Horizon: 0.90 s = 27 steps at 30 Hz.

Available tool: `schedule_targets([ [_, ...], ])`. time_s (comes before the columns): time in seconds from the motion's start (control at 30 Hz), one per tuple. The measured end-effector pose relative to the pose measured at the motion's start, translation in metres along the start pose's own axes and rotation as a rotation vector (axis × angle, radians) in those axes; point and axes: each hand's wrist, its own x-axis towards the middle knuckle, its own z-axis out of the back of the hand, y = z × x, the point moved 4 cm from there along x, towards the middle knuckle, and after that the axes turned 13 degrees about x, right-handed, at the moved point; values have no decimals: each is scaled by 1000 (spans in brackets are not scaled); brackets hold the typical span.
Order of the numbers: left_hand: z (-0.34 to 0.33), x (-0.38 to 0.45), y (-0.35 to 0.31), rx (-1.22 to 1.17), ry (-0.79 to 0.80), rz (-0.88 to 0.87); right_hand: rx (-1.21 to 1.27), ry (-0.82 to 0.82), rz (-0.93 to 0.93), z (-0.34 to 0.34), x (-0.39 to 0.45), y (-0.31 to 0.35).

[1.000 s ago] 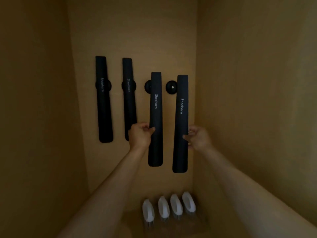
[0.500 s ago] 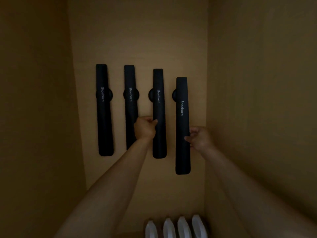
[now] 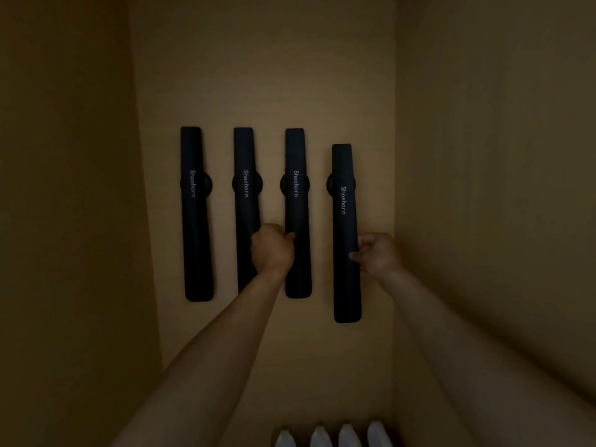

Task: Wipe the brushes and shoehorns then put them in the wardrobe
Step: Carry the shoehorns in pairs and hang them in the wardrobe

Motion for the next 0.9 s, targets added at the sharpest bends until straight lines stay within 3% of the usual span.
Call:
schedule_targets([
  [0.37,15,-7,4,184,-17,-123,-9,-42,-18,-6,25,5],
  [0.9,20,3,3,167,-37,-158,-81,-141,36,-10,43,24],
])
